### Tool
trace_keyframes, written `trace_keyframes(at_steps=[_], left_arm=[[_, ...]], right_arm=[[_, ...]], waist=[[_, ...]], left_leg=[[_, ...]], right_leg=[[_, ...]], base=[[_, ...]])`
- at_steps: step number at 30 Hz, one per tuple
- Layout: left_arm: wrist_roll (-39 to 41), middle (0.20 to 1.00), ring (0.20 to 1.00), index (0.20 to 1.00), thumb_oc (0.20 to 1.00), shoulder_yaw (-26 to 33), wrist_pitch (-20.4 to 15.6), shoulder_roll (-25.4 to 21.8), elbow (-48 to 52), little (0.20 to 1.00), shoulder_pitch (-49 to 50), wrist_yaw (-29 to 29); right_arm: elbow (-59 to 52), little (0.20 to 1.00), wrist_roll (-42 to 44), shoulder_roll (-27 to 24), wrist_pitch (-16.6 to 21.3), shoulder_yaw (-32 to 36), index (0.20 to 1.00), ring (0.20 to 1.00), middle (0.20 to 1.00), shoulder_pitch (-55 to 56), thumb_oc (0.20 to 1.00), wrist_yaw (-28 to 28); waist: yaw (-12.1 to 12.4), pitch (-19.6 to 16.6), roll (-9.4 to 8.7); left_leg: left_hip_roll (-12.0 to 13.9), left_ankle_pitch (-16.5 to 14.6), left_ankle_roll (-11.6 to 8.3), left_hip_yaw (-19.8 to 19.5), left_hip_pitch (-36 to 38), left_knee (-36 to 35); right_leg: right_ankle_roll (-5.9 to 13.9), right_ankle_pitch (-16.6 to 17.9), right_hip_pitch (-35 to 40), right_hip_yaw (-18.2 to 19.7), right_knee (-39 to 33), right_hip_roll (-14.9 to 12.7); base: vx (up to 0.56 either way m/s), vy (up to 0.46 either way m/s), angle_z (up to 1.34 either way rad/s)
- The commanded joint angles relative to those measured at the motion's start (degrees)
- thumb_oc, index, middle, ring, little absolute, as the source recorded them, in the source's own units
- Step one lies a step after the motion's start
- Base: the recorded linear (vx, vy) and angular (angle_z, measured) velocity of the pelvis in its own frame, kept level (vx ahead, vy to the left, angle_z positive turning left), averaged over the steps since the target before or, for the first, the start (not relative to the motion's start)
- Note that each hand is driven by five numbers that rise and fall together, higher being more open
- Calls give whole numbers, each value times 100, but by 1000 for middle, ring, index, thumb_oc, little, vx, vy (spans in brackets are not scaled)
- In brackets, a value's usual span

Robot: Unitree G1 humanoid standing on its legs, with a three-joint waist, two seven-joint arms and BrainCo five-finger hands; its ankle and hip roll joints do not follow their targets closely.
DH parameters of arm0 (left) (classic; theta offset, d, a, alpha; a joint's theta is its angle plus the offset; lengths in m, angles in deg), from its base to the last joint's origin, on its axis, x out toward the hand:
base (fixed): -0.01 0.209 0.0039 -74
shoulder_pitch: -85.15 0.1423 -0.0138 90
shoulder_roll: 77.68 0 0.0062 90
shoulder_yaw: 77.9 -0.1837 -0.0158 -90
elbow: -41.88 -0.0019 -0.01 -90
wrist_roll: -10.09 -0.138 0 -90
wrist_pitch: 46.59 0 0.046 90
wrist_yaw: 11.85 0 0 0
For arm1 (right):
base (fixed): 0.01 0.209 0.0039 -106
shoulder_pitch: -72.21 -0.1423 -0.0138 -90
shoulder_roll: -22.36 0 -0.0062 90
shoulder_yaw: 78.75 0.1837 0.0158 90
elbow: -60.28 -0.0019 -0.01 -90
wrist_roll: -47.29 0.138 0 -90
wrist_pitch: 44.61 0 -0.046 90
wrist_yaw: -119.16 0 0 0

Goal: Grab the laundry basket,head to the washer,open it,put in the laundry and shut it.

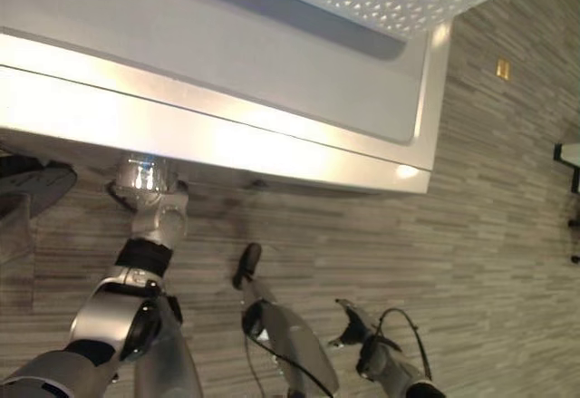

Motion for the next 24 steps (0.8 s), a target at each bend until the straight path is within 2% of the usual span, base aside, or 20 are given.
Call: trace_keyframes(at_steps=[1,4,7,8,11,12,15,16,17,18,19,20,22,24], left_arm=[[817,200,200,200,200,-188,-732,-369,344,200,-1917,-590],[1544,200,200,200,200,-123,-1046,-344,340,200,-2890,-725],[1963,200,200,200,200,-246,-1557,105,974,200,-3704,-858],[1845,200,200,200,200,-539,-1526,423,1260,200,-3957,-843],[1942,200,200,200,200,-891,-1435,426,1351,200,-4197,-1033],[1996,200,200,200,200,-1055,-1296,317,1258,200,-4295,-1100],[1314,200,200,200,200,-1936,-358,-553,-69,200,-4664,-1042],[797,200,200,200,200,-2489,304,-1090,-996,200,-5006,-1364],[411,200,200,200,200,-2985,677,-1495,-1602,200,-5218,-1813],[-450,200,200,200,200,-3575,1011,-1965,-2049,200,-5354,-2133],[-1176,200,200,200,200,-4057,1244,-2159,-2396,200,-5521,-2253],[-1803,200,200,200,200,-4346,1385,-2282,-2691,200,-5623,-2279],[-2315,200,200,200,200,-4424,1406,-2217,-2927,200,-5577,-2155],[-1886,200,200,200,200,-4120,1253,-2111,-2811,200,-5411,-1981]], right_arm=[[-526,1000,310,-239,-45,169,1000,1000,1000,-157,1000,-121],[-581,1000,436,-388,-90,265,1000,1000,1000,-280,1000,-196],[-700,1000,584,-569,-106,511,1000,1000,1000,-405,1000,-366],[-891,1000,586,-681,-108,579,1000,1000,1000,-373,1000,-380],[-1333,1000,577,-886,-71,711,1000,1000,1000,-337,1000,-338],[-1531,1000,555,-994,-76,774,1000,1000,1000,-320,1000,-320],[-1810,1000,656,-1293,22,1111,1000,1000,1000,-296,1000,-307],[-1840,1000,737,-1365,115,1253,1000,1000,1000,-307,1000,-260],[-1826,1000,778,-1444,179,1365,1000,1000,1000,-307,1000,-225],[-1787,1000,817,-1542,234,1490,1000,1000,1000,-285,1000,-164],[-1797,1000,800,-1593,240,1517,1000,1000,1000,-313,1000,-110],[-1773,1000,760,-1622,244,1530,1000,1000,1000,-326,1000,-67],[-1757,1000,718,-1637,293,1442,1000,1000,1000,-382,1000,-65],[-1779,1000,844,-1611,330,1434,1000,1000,1000,-402,1000,-145]], waist=[[-19,366,-276],[-167,333,-161],[-336,219,98],[-406,104,190],[-467,61,225],[-497,32,232],[-550,-80,399],[-582,-95,493],[-589,-110,576],[-563,-117,693],[-544,-118,758],[-536,-113,818],[-559,-77,864],[-600,-62,878]], left_leg=[[-219,-23,143,-341,-567,224],[-282,-24,166,-461,-925,341],[-411,-12,213,-579,-1362,463],[-471,4,236,-583,-1433,405],[-506,20,246,-552,-1519,349],[-512,6,258,-546,-1593,386],[-506,-38,310,-535,-1776,576],[-496,-63,333,-524,-1895,686],[-483,-66,339,-514,-1949,720],[-469,-82,347,-500,-1985,756],[-467,-64,363,-494,-2049,772],[-450,-80,371,-491,-2090,813],[-431,-140,390,-512,-2175,957],[-411,-243,420,-515,-2306,1126]], right_leg=[[552,-1195,-194,16,1597,-511],[515,-1347,-598,33,1946,-562],[465,-1590,-1142,77,2442,-664],[444,-1668,-1299,131,2567,-697],[454,-1685,-1476,228,2675,-721],[453,-1705,-1567,255,2746,-719],[427,-1729,-1726,330,2878,-779],[429,-1740,-1833,339,2956,-825],[436,-1744,-1881,337,2972,-854],[455,-1749,-1935,360,3035,-880],[460,-1730,-1997,356,3055,-903],[471,-1729,-2044,360,3102,-936],[461,-1763,-2133,393,3219,-965],[447,-1828,-2262,417,3380,-993]], base=[[-23,-36,4],[-2,-43,17],[57,-44,29],[71,-20,37],[36,5,17],[16,28,5],[3,16,0],[3,47,-8],[6,83,-8],[4,80,-8],[8,88,-13],[10,49,-17],[15,41,-5],[11,32,9]])
